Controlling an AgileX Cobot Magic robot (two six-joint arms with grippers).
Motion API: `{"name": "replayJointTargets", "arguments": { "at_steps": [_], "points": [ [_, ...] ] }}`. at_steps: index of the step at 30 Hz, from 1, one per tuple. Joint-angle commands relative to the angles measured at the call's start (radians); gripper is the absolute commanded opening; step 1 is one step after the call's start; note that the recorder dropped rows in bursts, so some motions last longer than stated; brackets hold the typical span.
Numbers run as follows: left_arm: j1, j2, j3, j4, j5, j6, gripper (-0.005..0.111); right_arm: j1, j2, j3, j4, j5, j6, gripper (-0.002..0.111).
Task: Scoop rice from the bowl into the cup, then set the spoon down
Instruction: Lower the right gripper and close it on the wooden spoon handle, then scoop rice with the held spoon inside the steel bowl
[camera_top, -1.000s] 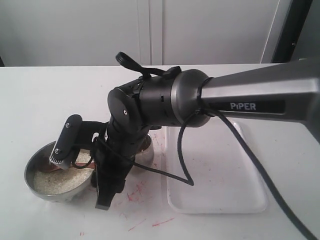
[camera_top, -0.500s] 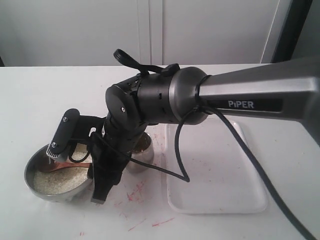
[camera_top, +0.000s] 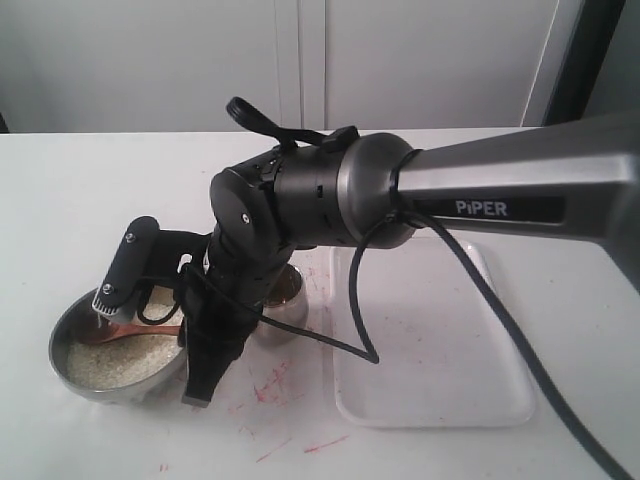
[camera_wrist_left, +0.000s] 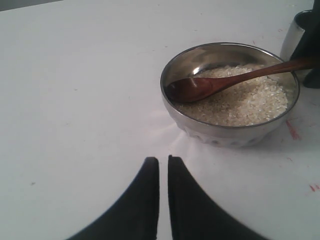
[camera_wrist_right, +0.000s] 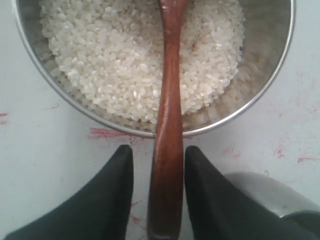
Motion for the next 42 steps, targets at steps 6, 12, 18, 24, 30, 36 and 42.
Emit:
{"name": "replayJointTargets", "arguments": {
  "at_steps": [6,12,18,24,30,36,42],
  "points": [
    [0.002,0.001,-0.007,-0.009,-0.001,-0.002,0.014,-0.001,-0.003,-0.002,-0.006,0.026,0.004,0.020],
    [0.002,0.001,-0.007,-0.009,-0.001,-0.002,0.014,-0.001,-0.012,-0.002,-0.031,0.038,0.004,0.015],
    [0.002,0.001,-0.007,-0.009,-0.001,-0.002,0.014,-0.001,-0.029,-0.002,-0.042,0.040,0.004,0.012],
    [0.002,0.001,-0.007,-0.009,-0.001,-0.002,0.014,-0.001,-0.064,-0.002,-0.060,0.042,0.004,0.011],
    [0.002,0.001,-0.007,-0.009,-0.001,-0.002,0.014,0.008,-0.119,-0.002,-0.152,0.086,0.007,0.011],
    [0.002,0.001,-0.007,-0.009,-0.001,-0.002,0.014,0.076,-0.157,-0.004,-0.474,0.187,0.133,0.003],
    [0.002,0.001,-0.007,-0.009,-0.001,-0.002,0.014,0.163,-0.161,-0.004,-0.740,0.253,0.235,0.002]
  ]
}}
